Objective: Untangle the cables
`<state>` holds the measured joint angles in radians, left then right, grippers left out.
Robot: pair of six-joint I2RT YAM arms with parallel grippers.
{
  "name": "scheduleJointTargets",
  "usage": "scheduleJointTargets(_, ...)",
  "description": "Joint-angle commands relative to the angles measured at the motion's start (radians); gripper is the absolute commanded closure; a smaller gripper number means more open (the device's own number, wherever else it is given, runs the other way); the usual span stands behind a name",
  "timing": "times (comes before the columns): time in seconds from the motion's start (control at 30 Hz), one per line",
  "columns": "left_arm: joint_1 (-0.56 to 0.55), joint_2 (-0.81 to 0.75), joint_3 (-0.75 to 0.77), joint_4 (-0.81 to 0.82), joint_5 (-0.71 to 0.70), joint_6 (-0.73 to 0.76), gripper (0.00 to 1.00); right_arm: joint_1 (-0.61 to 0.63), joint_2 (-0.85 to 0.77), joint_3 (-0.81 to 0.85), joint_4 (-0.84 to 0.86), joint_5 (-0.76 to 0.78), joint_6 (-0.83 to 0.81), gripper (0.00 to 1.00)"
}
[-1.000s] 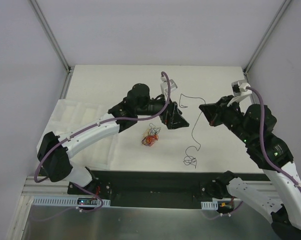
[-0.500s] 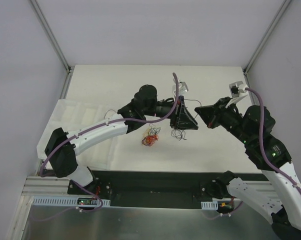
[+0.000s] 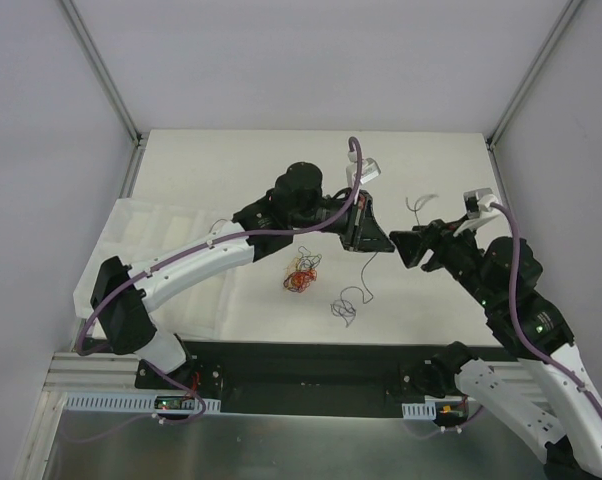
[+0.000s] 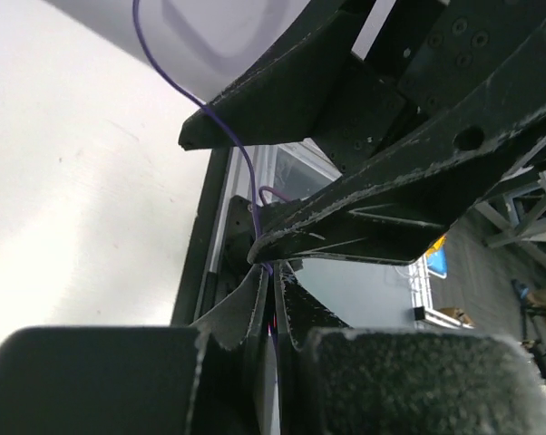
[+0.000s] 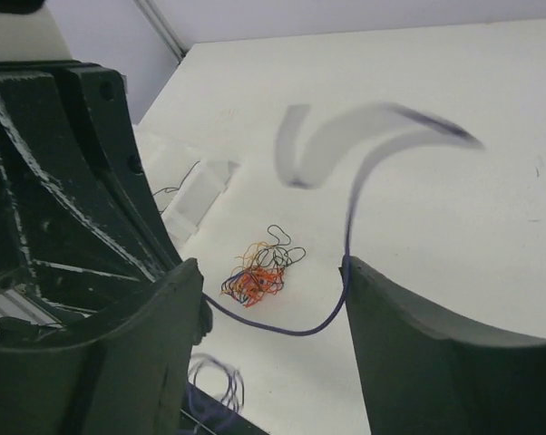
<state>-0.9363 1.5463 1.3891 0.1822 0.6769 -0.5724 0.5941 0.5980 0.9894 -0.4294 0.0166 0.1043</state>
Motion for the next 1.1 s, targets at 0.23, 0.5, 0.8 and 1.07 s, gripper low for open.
scheduleJointTargets(0.23,-0.001,-0.115,0.077,-0.062,-0.184,-0.052,1.00,0.000,-0.130,-0.319,-0.005,-0.026,0.211,0.13)
scheduleJointTargets(0.5,-0.001,-0.117,0.133,-0.151,-0.267,-0.012,1.00,0.000,-0.190,-0.440,-0.020,0.006,0.322,0.03)
scheduleJointTargets(0.8,-0.001,-0.130,0.156,-0.155,-0.275,-0.007,1.00,0.000,-0.142,-0.606,0.277,-0.132,0.578,0.27)
scheduleJointTargets(1.07,-0.001,-0.135,0.172,-0.159,-0.303,0.014,1.00,-0.037,-0.205,-0.702,0.342,-0.116,0.808,0.31)
